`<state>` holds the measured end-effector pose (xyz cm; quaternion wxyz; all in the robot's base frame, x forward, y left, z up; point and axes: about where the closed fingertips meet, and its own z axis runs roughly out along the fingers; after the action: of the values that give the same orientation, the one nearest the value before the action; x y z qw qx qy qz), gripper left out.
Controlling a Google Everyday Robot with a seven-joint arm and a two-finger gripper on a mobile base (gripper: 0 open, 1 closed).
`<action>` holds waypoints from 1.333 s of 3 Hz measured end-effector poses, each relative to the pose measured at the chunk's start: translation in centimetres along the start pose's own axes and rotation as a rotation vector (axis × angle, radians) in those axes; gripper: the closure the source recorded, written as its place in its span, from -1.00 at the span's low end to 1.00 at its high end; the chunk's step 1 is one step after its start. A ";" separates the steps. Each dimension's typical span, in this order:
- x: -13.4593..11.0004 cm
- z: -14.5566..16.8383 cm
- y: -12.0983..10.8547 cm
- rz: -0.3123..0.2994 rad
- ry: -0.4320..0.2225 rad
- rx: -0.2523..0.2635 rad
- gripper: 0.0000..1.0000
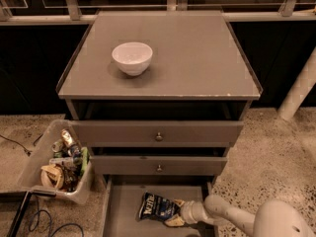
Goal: Pick blue chip bag from bottom drawer and place on counter
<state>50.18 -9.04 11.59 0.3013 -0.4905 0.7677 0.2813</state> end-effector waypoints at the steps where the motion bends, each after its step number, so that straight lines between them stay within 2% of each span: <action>1: 0.0 0.0 0.0 0.000 0.000 0.000 0.31; 2: 0.0 0.0 0.0 0.000 0.000 0.000 0.77; 3: 0.0 0.0 0.0 0.000 0.000 0.000 1.00; 4: -0.8 -2.0 0.3 -0.013 -0.018 -0.014 1.00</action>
Offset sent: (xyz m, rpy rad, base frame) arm 0.0000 0.0000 0.0000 0.0000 0.0000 0.0000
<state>49.75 -9.92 13.53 0.3068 -0.4951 0.7597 0.2891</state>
